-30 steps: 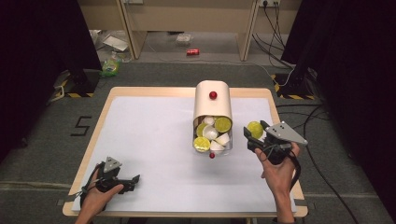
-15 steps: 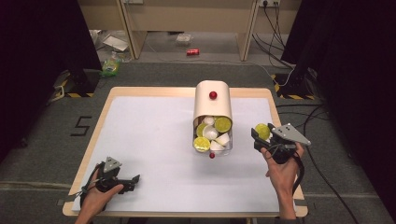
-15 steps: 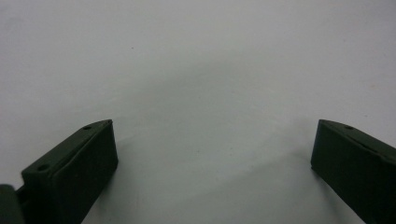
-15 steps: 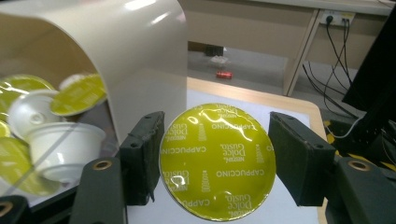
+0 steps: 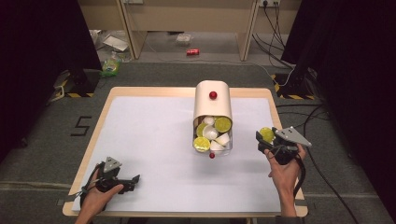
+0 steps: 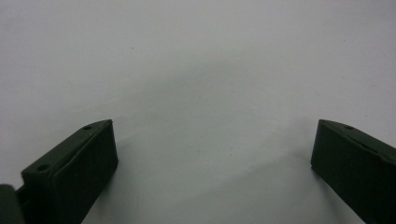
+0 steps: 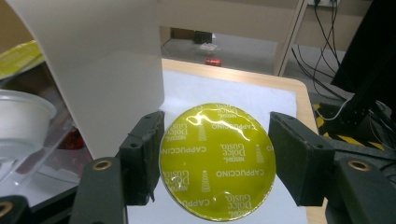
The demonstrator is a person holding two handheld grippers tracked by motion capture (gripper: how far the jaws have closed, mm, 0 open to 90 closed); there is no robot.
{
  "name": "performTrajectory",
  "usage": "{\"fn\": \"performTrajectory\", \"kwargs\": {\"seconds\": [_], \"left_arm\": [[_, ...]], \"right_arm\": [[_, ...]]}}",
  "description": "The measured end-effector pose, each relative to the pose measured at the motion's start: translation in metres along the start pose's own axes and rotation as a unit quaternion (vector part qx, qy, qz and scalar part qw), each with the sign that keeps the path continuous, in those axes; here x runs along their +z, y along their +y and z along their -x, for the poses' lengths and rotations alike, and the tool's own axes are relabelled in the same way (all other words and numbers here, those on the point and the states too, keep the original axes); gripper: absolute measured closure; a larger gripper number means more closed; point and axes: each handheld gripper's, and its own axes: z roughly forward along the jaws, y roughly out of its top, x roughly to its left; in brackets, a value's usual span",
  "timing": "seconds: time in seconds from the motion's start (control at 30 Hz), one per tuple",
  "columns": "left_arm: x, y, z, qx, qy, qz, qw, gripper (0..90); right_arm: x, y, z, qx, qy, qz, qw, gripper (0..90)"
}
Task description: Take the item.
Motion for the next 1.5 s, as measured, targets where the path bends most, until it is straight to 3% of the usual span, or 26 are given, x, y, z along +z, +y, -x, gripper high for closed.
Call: {"fn": "performTrajectory", "kwargs": {"seconds": [1.5], "left_arm": [[0.0,0.0,0.0,0.0,0.0,0.0,1.0,0.0]], "right_arm": [[0.026,-0.039,0.014,0.006,-0.019,-0.058,0.9981,38.5]]}}
